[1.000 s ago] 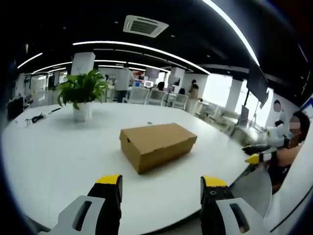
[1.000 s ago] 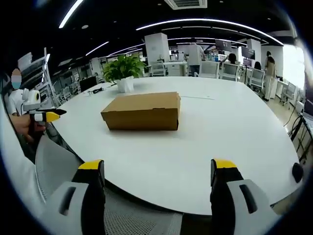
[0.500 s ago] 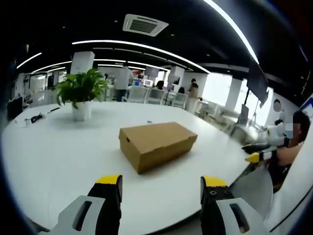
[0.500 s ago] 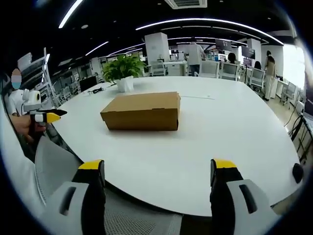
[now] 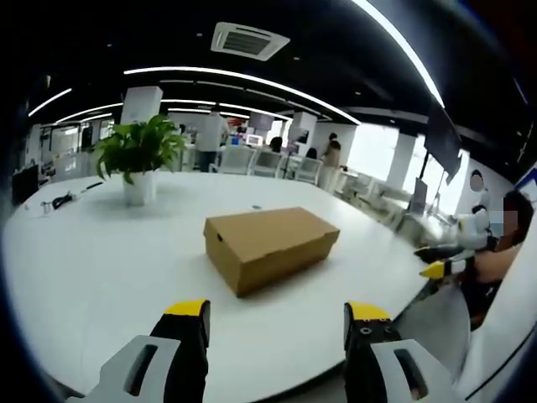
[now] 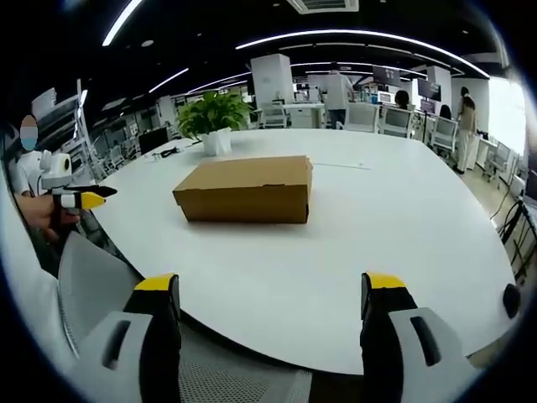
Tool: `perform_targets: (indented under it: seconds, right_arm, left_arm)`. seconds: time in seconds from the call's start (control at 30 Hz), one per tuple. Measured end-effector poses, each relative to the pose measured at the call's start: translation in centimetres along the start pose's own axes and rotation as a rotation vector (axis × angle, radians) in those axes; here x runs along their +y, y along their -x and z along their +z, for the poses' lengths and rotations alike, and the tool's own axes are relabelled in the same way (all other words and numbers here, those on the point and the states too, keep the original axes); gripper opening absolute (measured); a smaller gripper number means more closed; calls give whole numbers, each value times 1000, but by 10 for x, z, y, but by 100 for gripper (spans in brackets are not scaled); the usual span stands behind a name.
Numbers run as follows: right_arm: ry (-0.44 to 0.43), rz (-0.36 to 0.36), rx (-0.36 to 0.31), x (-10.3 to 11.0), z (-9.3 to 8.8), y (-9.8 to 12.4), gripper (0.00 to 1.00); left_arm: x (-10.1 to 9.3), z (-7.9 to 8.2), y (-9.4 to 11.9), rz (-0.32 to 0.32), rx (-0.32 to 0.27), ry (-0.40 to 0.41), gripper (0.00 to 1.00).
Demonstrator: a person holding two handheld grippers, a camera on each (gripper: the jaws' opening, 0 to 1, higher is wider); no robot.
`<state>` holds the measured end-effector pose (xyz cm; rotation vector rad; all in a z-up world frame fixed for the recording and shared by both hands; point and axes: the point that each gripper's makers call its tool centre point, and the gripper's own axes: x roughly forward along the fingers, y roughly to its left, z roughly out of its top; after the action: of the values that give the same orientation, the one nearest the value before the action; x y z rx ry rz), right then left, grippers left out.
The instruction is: Operate the shoe box by opening the lid, removing the specified soft item, and placing it in the target area until the item is outside and the box remains undamaged.
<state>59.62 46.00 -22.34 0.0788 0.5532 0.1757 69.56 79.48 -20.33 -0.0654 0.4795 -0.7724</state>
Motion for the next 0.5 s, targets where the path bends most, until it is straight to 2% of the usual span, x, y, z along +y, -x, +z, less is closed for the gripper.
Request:
perform_targets:
  seconds: [0.2, 0.5]
  right_arm:
    - [10, 15, 8, 2, 2, -9, 84]
    - [37, 34, 22, 1, 8, -24, 84]
  left_arm:
    - [8, -2, -5, 4, 6, -2, 65]
    - [-6, 7, -21, -1, 15, -5, 65]
